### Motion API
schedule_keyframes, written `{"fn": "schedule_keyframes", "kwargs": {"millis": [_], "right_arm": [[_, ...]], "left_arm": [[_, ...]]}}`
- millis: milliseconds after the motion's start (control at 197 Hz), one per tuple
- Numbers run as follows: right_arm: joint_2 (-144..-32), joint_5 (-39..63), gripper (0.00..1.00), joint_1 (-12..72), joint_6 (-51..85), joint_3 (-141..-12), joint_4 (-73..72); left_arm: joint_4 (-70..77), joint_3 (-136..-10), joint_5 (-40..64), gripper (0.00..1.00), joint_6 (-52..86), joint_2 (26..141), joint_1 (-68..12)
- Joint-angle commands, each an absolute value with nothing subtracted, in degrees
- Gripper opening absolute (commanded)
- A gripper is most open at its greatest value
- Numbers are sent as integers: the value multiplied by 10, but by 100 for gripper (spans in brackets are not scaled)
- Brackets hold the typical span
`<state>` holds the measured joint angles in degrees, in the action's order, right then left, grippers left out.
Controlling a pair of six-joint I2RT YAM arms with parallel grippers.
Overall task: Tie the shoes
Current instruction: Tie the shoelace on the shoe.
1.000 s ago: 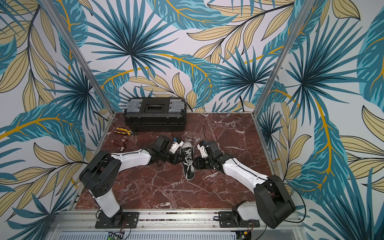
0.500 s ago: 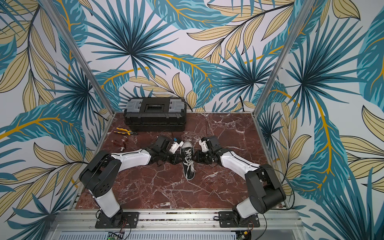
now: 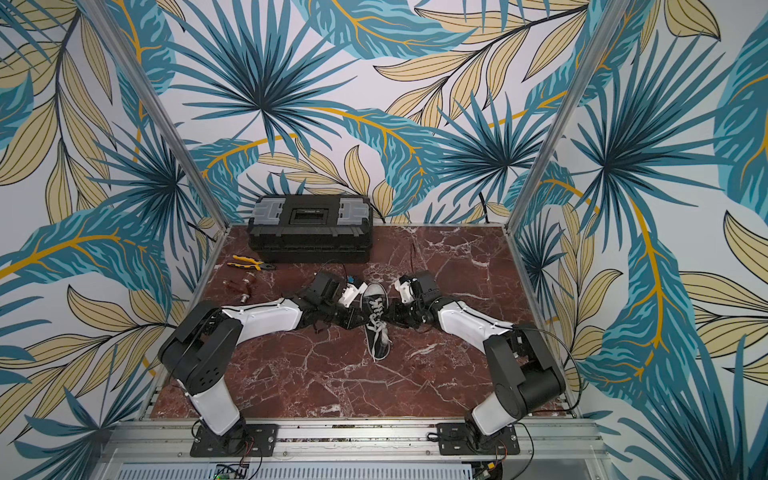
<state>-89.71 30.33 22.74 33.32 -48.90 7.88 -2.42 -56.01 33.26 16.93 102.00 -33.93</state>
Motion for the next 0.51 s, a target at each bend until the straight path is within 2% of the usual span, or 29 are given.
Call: {"fn": "schedule_keyframes", "kwargs": {"millis": [0,177,502], "right_arm": [[-896,309,11,226,336,-474,69],[-887,304,7,226,333,-463,70],[-878,305,22,227,341,-446,62]], "left_arm": [[-29,-555,335,0,159,998,-341],[-29,-553,335,0,159,996,-341],[-32,-554,333,0,158,996,-341]]}}
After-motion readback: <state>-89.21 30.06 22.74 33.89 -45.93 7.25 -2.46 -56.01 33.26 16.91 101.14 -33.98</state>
